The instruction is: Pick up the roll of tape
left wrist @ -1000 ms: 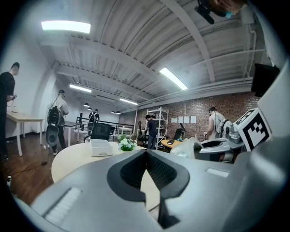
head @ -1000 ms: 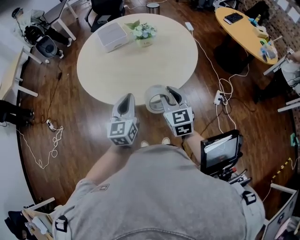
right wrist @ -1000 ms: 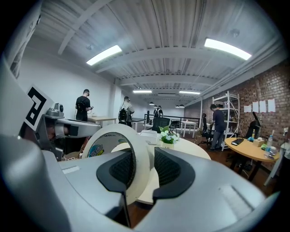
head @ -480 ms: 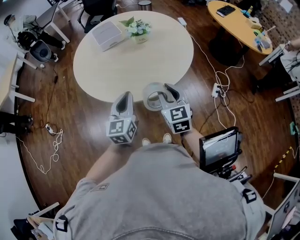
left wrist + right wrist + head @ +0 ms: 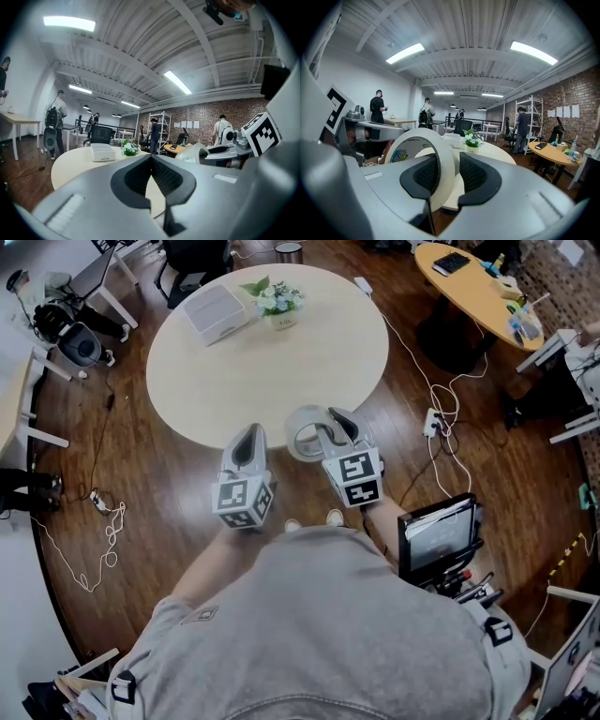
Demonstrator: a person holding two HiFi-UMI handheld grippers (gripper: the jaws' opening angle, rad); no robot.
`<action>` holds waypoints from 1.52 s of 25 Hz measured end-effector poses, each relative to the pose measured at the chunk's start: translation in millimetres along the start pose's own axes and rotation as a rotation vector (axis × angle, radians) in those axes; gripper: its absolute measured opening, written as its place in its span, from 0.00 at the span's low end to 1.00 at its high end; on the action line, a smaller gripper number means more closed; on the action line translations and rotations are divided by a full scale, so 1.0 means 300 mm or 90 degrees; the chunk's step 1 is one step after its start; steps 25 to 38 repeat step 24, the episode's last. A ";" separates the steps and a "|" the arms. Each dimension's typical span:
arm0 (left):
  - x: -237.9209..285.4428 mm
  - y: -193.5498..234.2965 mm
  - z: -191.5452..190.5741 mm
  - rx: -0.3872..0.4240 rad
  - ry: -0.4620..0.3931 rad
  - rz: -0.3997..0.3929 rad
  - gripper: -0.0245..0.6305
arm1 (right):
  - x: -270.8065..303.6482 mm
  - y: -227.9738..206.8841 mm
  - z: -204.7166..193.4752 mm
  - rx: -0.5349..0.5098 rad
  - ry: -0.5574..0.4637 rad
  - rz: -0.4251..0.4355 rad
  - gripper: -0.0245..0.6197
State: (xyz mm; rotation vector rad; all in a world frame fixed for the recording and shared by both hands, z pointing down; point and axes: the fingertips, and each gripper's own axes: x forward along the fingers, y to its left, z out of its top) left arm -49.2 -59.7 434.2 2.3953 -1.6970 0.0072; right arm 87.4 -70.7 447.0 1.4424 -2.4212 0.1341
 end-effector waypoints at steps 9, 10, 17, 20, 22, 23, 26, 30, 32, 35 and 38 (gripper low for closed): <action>0.036 0.020 0.005 0.000 0.003 -0.003 0.04 | 0.037 -0.010 0.011 -0.005 0.003 -0.002 0.24; 0.042 0.021 0.005 0.000 0.003 -0.003 0.04 | 0.041 -0.012 0.012 -0.005 0.003 -0.003 0.24; 0.071 0.039 0.012 0.002 0.006 -0.009 0.04 | 0.071 -0.020 0.025 -0.005 0.003 -0.006 0.24; 0.084 0.046 0.014 0.002 0.008 -0.012 0.04 | 0.084 -0.027 0.031 -0.006 0.004 -0.008 0.24; 0.094 0.052 0.015 0.003 0.009 -0.012 0.04 | 0.095 -0.032 0.035 -0.007 0.004 -0.008 0.24; 0.099 0.056 0.015 0.004 0.009 -0.013 0.04 | 0.101 -0.033 0.037 -0.008 0.003 -0.008 0.24; 0.104 0.059 0.016 0.005 0.009 -0.013 0.04 | 0.106 -0.035 0.039 -0.008 0.003 -0.008 0.24; 0.104 0.059 0.016 0.005 0.009 -0.013 0.04 | 0.106 -0.035 0.039 -0.008 0.003 -0.008 0.24; 0.104 0.059 0.016 0.005 0.009 -0.013 0.04 | 0.106 -0.035 0.039 -0.008 0.003 -0.008 0.24; 0.104 0.059 0.016 0.005 0.009 -0.013 0.04 | 0.106 -0.035 0.039 -0.008 0.003 -0.008 0.24; 0.104 0.059 0.016 0.005 0.009 -0.013 0.04 | 0.106 -0.035 0.039 -0.008 0.003 -0.008 0.24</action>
